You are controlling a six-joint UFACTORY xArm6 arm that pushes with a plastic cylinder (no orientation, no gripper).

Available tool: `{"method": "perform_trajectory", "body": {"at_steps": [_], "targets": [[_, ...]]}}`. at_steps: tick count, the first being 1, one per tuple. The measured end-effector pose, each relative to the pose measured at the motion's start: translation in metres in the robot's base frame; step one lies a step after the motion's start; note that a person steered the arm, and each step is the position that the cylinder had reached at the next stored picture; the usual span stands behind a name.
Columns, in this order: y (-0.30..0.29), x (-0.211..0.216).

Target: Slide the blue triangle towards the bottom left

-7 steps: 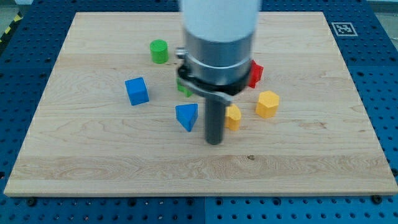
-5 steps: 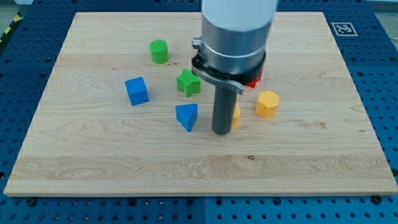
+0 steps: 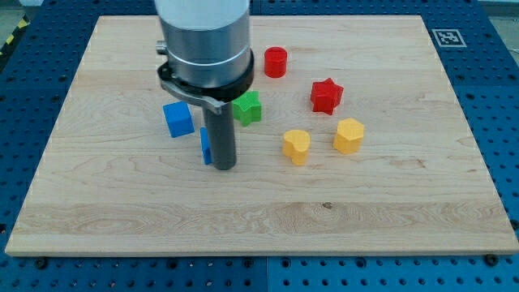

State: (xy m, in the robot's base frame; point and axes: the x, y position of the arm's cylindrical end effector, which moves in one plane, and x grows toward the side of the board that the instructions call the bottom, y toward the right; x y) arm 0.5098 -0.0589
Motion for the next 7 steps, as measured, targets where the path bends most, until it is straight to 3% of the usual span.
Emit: {"method": "perform_trajectory", "body": {"at_steps": [2,3,5,7], "targets": [[0.008,-0.009],[0.012,-0.039],[-0.039,-0.042],[-0.005,-0.046]]}}
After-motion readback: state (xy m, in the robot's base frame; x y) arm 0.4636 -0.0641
